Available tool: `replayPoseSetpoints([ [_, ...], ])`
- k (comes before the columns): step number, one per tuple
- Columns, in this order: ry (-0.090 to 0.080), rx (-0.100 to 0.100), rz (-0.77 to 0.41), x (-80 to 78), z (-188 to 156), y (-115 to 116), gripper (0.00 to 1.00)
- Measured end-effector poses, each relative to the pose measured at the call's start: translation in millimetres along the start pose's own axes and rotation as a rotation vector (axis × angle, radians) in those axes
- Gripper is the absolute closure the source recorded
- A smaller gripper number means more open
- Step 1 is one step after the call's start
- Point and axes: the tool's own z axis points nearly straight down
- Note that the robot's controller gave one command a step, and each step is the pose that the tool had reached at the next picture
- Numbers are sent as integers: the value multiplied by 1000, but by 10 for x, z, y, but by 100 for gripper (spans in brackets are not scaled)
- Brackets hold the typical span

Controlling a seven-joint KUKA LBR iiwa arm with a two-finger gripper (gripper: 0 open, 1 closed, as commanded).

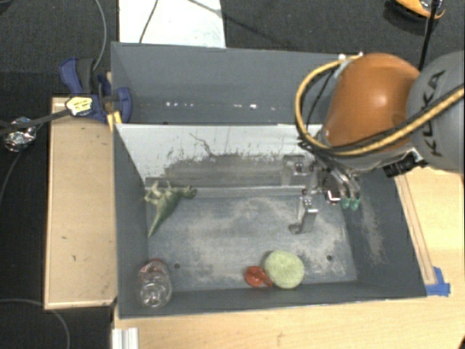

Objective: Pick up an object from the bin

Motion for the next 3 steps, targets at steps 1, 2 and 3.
replayPoseSetpoints([
  [1,-8,0,1,-15,-45,-1,100],
  [2,-8,0,2,-15,-45,-1,0],
  [3,-8,0,2,-15,-45,-2,0],
])
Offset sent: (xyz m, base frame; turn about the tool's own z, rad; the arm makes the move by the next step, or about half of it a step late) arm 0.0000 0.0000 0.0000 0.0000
